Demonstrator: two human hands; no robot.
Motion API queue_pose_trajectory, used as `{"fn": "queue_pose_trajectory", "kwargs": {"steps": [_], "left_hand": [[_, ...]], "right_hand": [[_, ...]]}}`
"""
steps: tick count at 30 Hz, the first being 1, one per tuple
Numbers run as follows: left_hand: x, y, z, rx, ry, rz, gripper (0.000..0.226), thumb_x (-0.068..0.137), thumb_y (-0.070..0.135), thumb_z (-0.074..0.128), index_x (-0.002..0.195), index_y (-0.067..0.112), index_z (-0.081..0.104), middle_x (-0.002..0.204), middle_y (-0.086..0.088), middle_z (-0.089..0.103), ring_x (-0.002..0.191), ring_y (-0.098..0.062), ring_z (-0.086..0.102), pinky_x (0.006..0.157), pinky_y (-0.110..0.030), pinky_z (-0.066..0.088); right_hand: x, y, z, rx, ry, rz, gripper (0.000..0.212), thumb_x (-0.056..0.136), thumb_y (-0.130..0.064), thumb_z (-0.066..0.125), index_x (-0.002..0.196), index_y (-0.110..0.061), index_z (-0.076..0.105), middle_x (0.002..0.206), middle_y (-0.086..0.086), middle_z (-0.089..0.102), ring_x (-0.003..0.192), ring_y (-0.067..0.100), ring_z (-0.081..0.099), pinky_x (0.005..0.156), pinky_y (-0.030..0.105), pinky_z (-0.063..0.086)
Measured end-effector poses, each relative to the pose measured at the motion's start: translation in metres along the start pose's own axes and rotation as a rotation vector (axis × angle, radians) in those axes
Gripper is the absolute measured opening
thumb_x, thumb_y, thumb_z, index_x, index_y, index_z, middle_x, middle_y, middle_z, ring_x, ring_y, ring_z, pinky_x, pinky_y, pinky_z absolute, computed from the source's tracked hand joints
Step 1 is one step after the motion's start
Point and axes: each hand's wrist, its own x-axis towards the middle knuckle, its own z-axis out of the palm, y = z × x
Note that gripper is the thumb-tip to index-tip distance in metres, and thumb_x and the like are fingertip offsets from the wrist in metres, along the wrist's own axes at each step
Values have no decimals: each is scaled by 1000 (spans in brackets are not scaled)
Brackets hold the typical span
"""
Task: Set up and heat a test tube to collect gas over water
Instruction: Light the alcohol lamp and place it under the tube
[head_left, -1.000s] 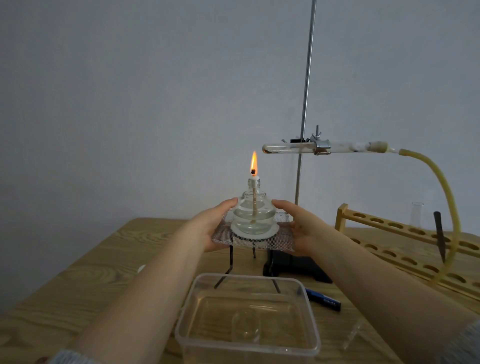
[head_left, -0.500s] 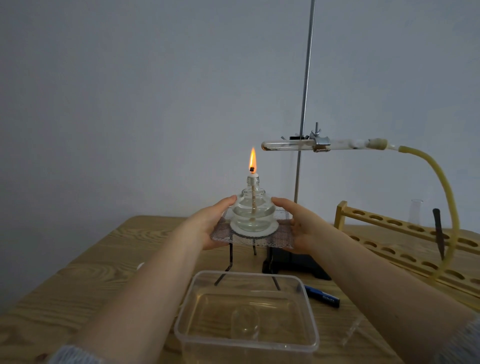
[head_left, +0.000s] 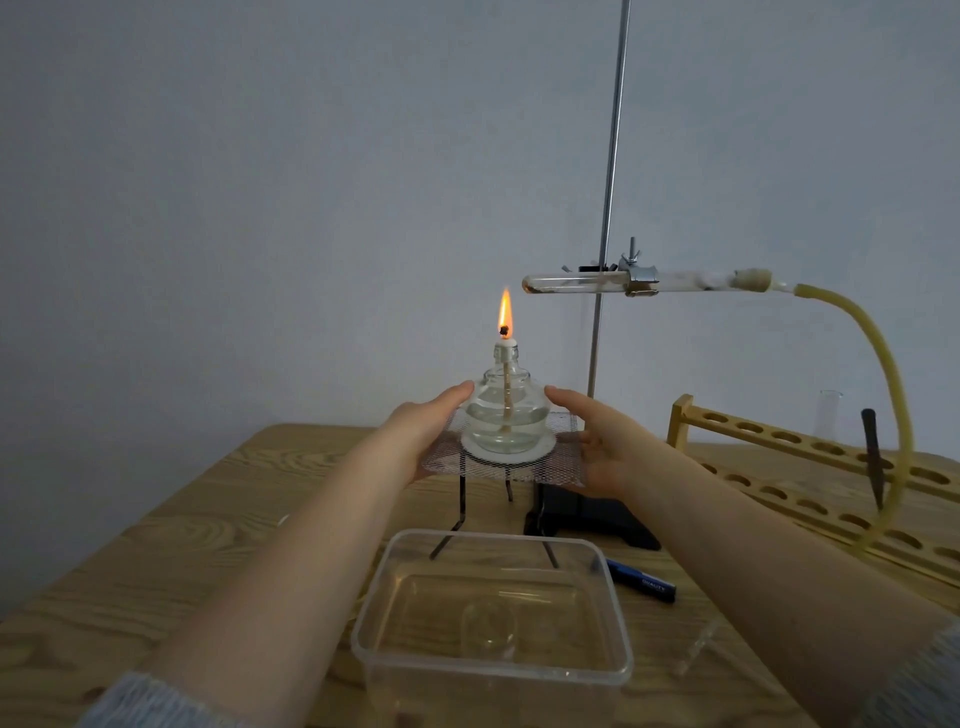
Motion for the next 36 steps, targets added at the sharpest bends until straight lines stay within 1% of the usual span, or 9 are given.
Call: {"fn": "queue_pose_trajectory", "kwargs": {"steps": [2, 6, 11, 17, 20, 24, 29, 33, 36], "left_hand": [[-1, 0, 0, 18, 18, 23, 77, 71, 62, 67, 123, 9, 47, 117, -13, 62, 97, -28, 64, 79, -37, 54], [5, -3, -3, 31, 53, 52, 117, 38, 75, 69, 132, 9, 45, 119, -12, 62, 102, -29, 63, 94, -47, 49], [-11, -1, 0, 106, 114, 81, 82, 76, 62, 61, 133, 6, 42, 110, -10, 54, 108, -26, 55, 95, -38, 45], [-14, -3, -2, 168, 133, 120, 81, 79, 57, 62, 135, 3, 41, 129, -12, 51, 115, -28, 53, 97, -44, 47], [-18, -3, -2, 195, 157, 155, 80, 80, 54, 62, 135, 1, 41, 131, -13, 50, 114, -28, 53, 97, -43, 47], [-26, -4, -1, 233, 172, 169, 75, 83, 53, 60, 135, 2, 41, 112, -9, 54, 102, -24, 56, 87, -36, 47], [-32, -7, -1, 259, 178, 177, 75, 85, 50, 59, 140, 3, 37, 137, -14, 47, 117, -28, 51, 90, -35, 44], [-36, -8, -3, 197, 157, 146, 72, 86, 48, 59, 139, 5, 38, 137, -14, 46, 119, -28, 50, 95, -38, 46], [-40, -7, -2, 88, 118, 109, 62, 87, 42, 60, 135, 7, 41, 136, -15, 45, 120, -29, 48, 97, -40, 45]], "right_hand": [[0, 0, -1, 6, 16, -8, 52, 80, -23, 74, 117, 0, 45, 104, 26, 61, 78, 37, 67, 48, 45, 58], [0, 0, -5, 10, 34, -4, 67, 77, -23, 77, 127, 4, 41, 112, 27, 59, 87, 39, 67, 56, 45, 58], [-3, 0, -10, -6, 43, -17, 59, 78, -24, 77, 116, 6, 45, 109, 27, 62, 94, 38, 66, 77, 46, 55], [-8, 1, -15, -199, 125, -46, 73, 79, -31, 75, 132, 6, 40, 112, 23, 61, 97, 34, 63, 94, 43, 49], [-14, 1, -17, -213, 142, -68, 76, 80, -30, 75, 136, 4, 37, 115, 25, 59, 98, 34, 62, 95, 45, 47], [-24, 3, -17, -235, 146, -95, 77, 80, -29, 75, 137, 5, 35, 117, 25, 58, 99, 35, 61, 97, 46, 46], [-28, 6, -14, -253, 121, -112, 73, 81, -28, 73, 136, 6, 37, 106, 23, 59, 98, 34, 59, 100, 45, 44], [-27, 8, -10, -250, 108, -128, 68, 83, -25, 71, 135, 5, 39, 89, 19, 58, 83, 31, 59, 94, 43, 46], [-25, 8, -10, -229, 101, -135, 62, 85, -22, 70, 132, 5, 41, 92, 20, 60, 84, 31, 61, 84, 40, 50]]}}
